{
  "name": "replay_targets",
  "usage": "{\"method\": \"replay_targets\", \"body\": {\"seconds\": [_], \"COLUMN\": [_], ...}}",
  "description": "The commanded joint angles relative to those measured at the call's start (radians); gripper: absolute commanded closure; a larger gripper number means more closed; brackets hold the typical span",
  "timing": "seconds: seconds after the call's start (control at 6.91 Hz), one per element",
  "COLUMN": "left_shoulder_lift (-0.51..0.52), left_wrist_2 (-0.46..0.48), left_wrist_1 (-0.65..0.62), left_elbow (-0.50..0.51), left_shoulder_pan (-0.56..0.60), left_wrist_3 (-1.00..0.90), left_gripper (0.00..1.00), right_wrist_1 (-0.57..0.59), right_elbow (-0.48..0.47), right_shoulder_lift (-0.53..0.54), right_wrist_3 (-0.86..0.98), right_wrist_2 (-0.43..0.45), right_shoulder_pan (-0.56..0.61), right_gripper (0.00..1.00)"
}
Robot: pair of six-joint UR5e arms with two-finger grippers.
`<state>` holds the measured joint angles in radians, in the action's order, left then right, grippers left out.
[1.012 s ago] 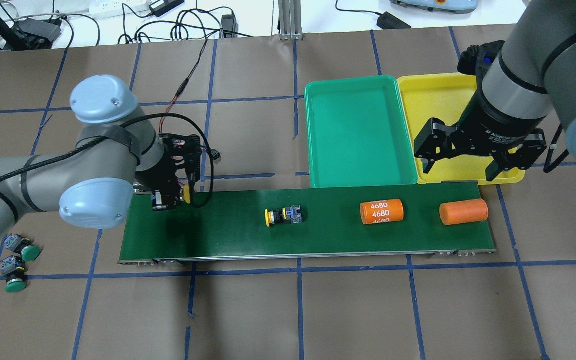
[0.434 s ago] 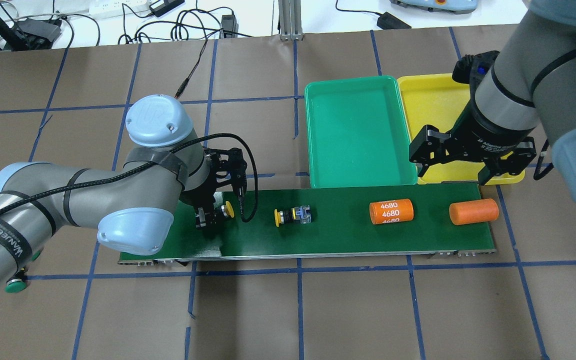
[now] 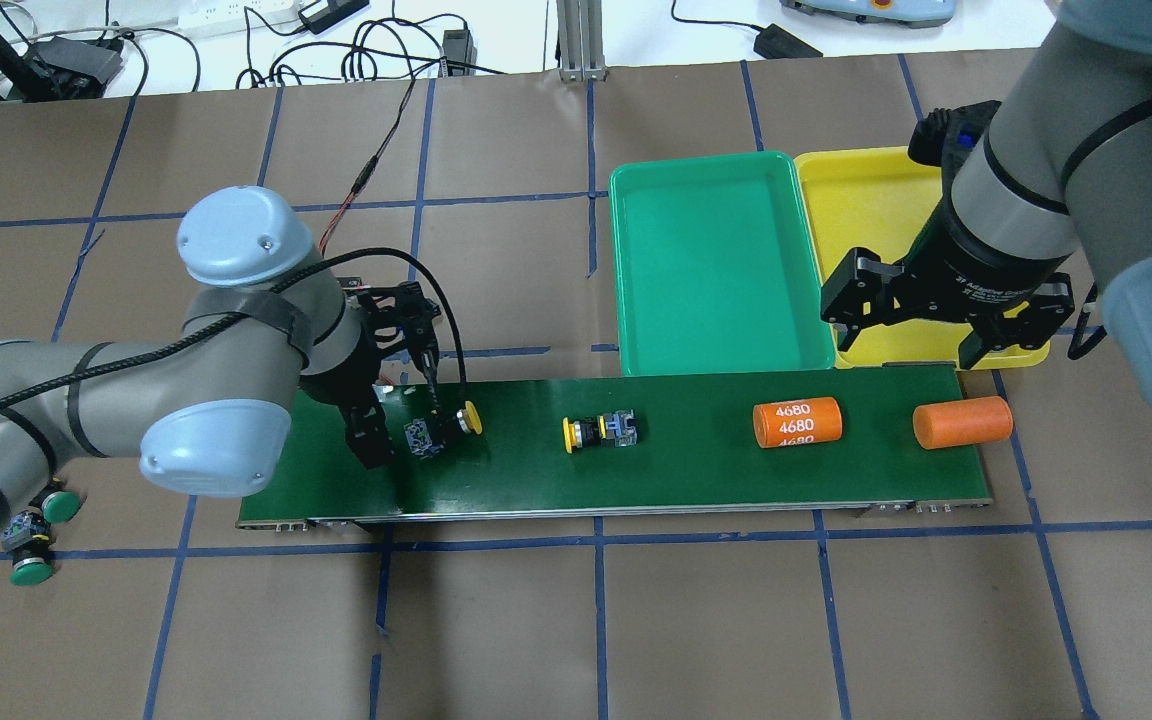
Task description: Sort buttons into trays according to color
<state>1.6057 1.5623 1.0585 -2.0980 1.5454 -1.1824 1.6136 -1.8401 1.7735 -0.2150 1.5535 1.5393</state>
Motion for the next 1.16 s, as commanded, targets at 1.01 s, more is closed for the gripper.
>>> {"method": "replay_targets", "body": {"seconds": [1.01], "left_shoulder_lift": [0.144], "left_wrist_2": [0.041], "left_wrist_1": [-0.115], "left_elbow": [-0.01], "left_shoulder_pan": [-0.835], "left_wrist_3": [-0.781], "left_gripper": [0.0], "right_wrist_1": [0.094], "right_elbow": [-0.05], "right_shoulder_lift": [-0.071], "right_wrist_3": [-1.118], "right_wrist_2": [-0.026], "right_shoulder_pan": [0.028], "right_gripper": [0.0]}}
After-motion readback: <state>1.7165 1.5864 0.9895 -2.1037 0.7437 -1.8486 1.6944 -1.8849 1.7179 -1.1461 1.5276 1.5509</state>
